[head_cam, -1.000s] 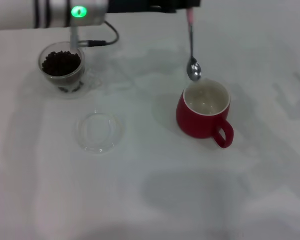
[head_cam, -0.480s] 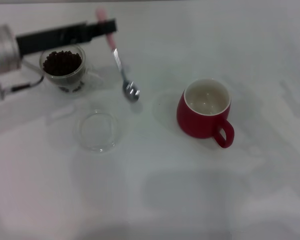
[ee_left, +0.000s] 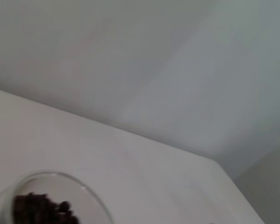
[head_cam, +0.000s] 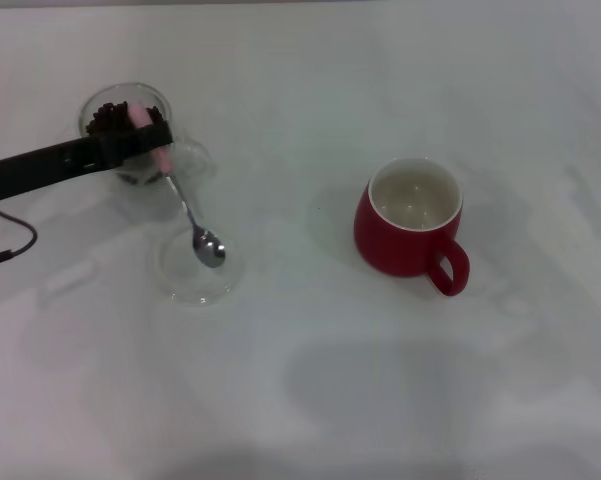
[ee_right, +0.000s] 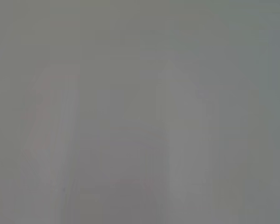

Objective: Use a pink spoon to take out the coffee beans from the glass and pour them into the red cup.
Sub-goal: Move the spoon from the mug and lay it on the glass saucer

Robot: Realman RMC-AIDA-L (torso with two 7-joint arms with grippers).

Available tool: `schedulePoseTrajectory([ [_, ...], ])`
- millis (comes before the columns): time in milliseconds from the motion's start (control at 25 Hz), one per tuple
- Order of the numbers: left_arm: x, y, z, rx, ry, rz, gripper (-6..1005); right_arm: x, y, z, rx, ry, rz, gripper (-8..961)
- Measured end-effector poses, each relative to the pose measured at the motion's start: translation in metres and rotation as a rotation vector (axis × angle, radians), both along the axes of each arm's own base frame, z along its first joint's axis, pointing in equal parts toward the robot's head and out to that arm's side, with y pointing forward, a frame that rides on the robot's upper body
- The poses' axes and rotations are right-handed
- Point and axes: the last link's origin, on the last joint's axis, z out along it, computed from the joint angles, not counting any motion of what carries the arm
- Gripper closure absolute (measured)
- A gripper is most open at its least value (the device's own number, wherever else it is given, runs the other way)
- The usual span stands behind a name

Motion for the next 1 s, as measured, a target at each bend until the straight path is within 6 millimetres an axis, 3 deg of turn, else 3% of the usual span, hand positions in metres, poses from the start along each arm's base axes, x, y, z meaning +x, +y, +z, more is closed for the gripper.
schedulePoseTrajectory([
  [760,-0.026,-0.001,-0.005,0.025,0.001,0.115,870,0.003,-0.004,0.0,-0.008,0.013,-0.017,288],
  [1000,-0.026,-0.001,-0.019,-0.012,-0.002,0.121,869,0.002,-0.005,-0.002,-0.01,0.018,-0.017,287],
])
